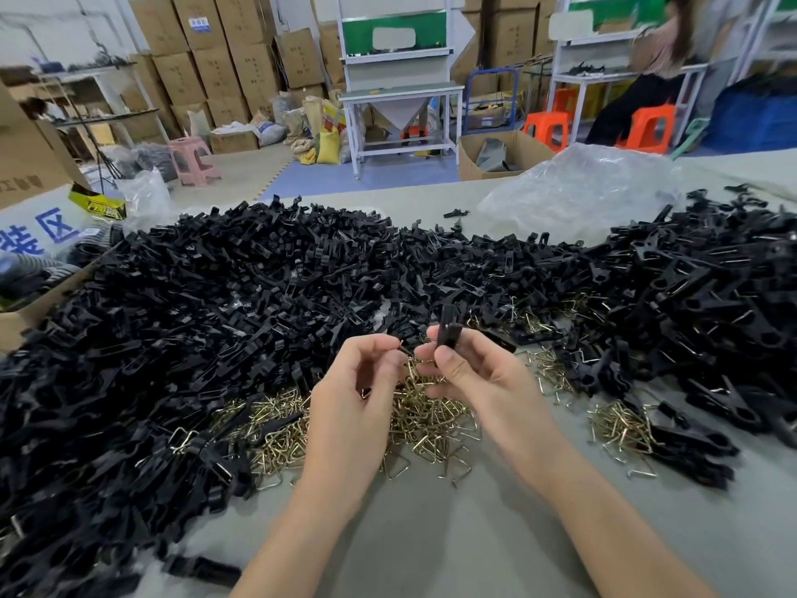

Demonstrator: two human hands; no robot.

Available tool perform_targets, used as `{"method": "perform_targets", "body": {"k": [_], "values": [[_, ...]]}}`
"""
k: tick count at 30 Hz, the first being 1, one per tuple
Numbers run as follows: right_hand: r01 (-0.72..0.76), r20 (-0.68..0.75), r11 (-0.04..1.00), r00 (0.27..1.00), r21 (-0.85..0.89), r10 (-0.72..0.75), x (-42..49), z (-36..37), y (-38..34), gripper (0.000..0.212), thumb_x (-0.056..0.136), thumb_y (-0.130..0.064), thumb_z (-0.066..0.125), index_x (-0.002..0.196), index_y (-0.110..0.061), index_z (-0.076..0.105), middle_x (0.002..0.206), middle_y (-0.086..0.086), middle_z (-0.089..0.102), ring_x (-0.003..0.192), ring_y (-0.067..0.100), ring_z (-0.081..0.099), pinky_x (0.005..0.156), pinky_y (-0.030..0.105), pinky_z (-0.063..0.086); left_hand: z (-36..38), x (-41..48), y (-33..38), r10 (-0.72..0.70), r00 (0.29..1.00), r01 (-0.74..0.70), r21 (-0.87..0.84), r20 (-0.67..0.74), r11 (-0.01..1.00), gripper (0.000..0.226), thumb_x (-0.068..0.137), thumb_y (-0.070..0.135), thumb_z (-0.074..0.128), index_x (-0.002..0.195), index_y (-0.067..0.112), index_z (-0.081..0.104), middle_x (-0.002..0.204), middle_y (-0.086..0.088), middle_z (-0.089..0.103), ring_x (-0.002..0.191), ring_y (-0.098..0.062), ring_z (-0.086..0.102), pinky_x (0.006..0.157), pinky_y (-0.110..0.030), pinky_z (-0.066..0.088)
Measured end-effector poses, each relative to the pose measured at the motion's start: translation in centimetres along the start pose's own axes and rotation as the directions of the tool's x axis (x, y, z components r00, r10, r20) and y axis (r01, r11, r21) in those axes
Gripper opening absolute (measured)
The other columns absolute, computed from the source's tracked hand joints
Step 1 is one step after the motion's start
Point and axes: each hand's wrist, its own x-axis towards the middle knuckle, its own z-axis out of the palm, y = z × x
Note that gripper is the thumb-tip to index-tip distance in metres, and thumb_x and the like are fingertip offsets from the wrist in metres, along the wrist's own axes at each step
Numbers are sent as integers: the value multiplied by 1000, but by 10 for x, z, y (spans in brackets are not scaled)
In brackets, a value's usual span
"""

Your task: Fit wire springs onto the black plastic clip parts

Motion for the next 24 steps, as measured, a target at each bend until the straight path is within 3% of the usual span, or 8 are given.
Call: {"method": "perform_targets", "body": {"k": [5,10,13,16,18,20,22,24], "values": [[-52,37,992,998,119,47,0,0,-1,35,85,-26,66,118,-13,68,108,8,77,98,18,74,80,25,58,2,-1,6,-34,999,35,-73,18,997,19,100,18,61,103,36,67,93,16,72,84,0,65,73,-11,46],[-94,57,985,995,143,87,0,1,-2,36,85,-26,67,119,-14,68,108,12,76,100,25,73,83,29,59,2,1,8,31,999,-31,3,41,1000,38,100,9,60,114,44,66,103,23,70,98,3,65,82,-6,44],[-102,56,988,994,113,96,-1,2,-3,36,85,-28,67,119,-17,69,111,10,76,103,24,73,84,33,61,-3,3,3,118,992,-123,156,37,980,35,99,6,60,121,32,67,103,24,69,103,4,61,86,-6,41],[-97,40,991,995,94,93,-1,2,-4,32,84,-29,70,115,-21,74,116,5,75,105,24,73,81,32,61,-10,2,-5,357,913,-407,508,197,759,55,84,-14,66,132,15,63,114,11,65,105,-9,48,95,-20,40],[-96,41,992,995,84,93,-1,1,-5,32,85,-29,69,115,-21,74,117,4,75,106,24,73,80,31,61,-12,2,-7,382,884,-467,558,270,686,76,72,-22,68,139,12,55,119,8,63,106,-12,44,98,-20,37],[-102,52,991,994,92,98,-2,1,-5,31,85,-28,69,115,-22,74,117,4,75,106,24,73,81,30,61,-11,2,-7,367,893,-449,553,259,702,85,72,-21,65,147,13,44,123,11,57,108,-11,42,102,-12,30],[-111,68,988,992,108,104,-2,1,-4,29,86,-29,69,113,-23,75,117,6,75,107,24,72,83,30,60,-10,2,-6,363,900,-434,537,240,723,80,80,-13,58,151,17,36,126,12,52,111,-11,42,104,-8,25],[-129,90,983,989,128,118,-2,2,-2,29,85,-29,69,113,-22,75,116,8,75,108,25,72,85,30,59,-9,1,-5,338,916,-401,504,215,765,68,89,-2,50,150,23,36,124,9,55,110,-12,46,103,-15,32]]}}
